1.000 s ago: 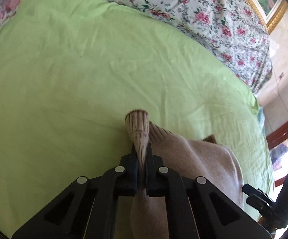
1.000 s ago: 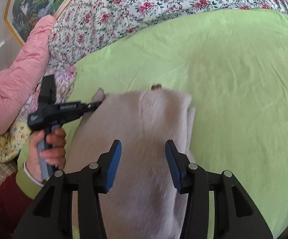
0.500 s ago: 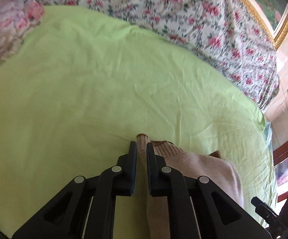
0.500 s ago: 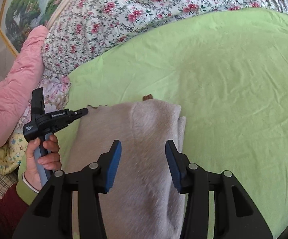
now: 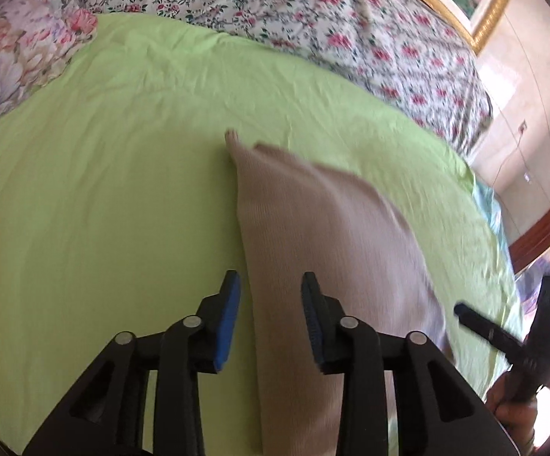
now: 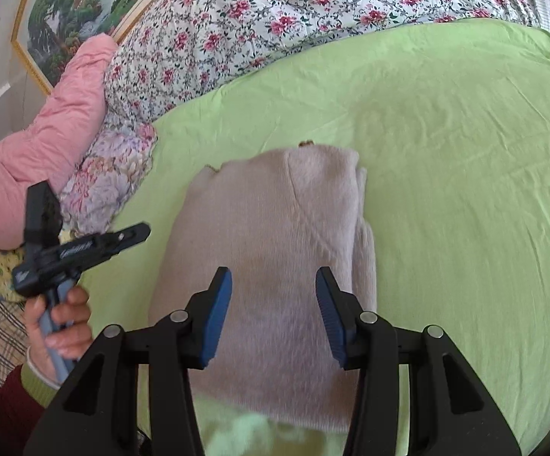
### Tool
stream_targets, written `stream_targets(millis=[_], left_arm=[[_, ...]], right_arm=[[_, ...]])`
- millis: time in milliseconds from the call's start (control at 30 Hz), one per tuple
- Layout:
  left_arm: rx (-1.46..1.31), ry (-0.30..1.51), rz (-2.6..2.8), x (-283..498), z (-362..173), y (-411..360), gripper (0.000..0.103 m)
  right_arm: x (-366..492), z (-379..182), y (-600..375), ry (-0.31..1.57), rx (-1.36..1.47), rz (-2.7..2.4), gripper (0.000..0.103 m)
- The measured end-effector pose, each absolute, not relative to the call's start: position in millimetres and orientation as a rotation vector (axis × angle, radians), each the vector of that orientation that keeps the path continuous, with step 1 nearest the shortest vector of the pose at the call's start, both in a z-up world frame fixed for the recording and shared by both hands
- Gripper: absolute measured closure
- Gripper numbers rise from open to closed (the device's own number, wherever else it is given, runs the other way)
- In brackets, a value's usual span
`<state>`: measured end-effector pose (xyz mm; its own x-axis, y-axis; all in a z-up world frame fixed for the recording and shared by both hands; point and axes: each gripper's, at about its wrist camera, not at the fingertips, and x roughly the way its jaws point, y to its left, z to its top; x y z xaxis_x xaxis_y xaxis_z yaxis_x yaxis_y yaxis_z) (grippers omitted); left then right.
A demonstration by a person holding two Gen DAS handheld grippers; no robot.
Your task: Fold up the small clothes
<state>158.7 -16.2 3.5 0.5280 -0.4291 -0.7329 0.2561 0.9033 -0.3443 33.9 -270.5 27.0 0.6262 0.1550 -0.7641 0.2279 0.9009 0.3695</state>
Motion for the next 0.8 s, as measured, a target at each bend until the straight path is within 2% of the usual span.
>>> stream_targets(millis=[33,100,133,233,367,500,800], left_arm=[[-0.193,0.933,-0.410,147.5,-0.8,-16.5,0.065],[-0.166,0.945,-0.398,127.2,-7.3,-19.0,0.045],[-0.152,0.945,-0.383,115.7,-10.3,-19.9,0.042],[-0.090,0.919,-0.366,84.7,-14.1,-22.8,0.041],[-0.003,0.883,-0.344,53.7,-14.2,-22.6,0.031],[0.054,0.867,-0.322,35.1,-15.5,-19.8,0.027],[0.198,0.835,-0.310,5.1,-21.6,-23.4,0.021]], right_arm=[[30.3,26.7,-268.7,0.904,0.452,-0.048,0.056],[21.8,26.7,-263.8,0.910,0.420,-0.061,0.054],[18.4,26.8,-261.4,0.913,0.406,-0.066,0.052],[6.1,28.8,-250.5,0.918,0.342,-0.074,0.044],[-13.3,34.2,-231.4,0.907,0.252,-0.077,0.033],[-30.0,35.9,-217.5,0.899,0.215,-0.075,0.021],[-58.1,24.9,-202.8,0.947,0.191,-0.094,0.017]])
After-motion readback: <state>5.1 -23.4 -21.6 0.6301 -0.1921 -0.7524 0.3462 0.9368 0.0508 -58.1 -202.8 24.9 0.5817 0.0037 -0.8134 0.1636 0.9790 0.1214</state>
